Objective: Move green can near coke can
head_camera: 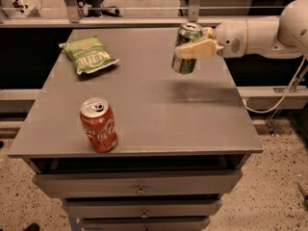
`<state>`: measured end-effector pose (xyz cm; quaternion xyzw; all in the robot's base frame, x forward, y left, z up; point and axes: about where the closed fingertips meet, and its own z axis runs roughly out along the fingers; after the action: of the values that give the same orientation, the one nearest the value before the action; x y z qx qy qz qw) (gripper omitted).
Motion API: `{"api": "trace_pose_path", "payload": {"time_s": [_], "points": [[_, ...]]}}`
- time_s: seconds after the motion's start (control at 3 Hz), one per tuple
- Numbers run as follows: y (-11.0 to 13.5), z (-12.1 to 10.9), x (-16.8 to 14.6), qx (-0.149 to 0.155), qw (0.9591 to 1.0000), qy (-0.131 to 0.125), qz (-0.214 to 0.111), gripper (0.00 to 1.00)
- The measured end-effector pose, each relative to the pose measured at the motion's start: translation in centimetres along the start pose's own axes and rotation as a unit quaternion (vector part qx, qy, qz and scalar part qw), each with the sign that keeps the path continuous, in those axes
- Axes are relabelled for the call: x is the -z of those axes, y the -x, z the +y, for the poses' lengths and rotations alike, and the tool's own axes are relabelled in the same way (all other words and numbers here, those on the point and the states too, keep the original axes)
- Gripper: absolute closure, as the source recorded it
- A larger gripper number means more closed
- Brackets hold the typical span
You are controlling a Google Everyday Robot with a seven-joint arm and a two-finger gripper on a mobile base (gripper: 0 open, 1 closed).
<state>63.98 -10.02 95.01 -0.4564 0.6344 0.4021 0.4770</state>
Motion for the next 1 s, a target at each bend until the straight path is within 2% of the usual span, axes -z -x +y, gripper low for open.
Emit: {"api": "trace_pose_path", "payload": {"time_s": [0.33,0.67,1.0], "points": [[-1.0,5.5,0.5,-0.010,0.9977,0.065,-0.012,1.00],[-2.6,10.3,0.2,0.011,0.9940,0.108,-0.008,1.00],[-4.4,13.4,-1.3,0.047,0.9893,0.138,0.001,1.00]]}}
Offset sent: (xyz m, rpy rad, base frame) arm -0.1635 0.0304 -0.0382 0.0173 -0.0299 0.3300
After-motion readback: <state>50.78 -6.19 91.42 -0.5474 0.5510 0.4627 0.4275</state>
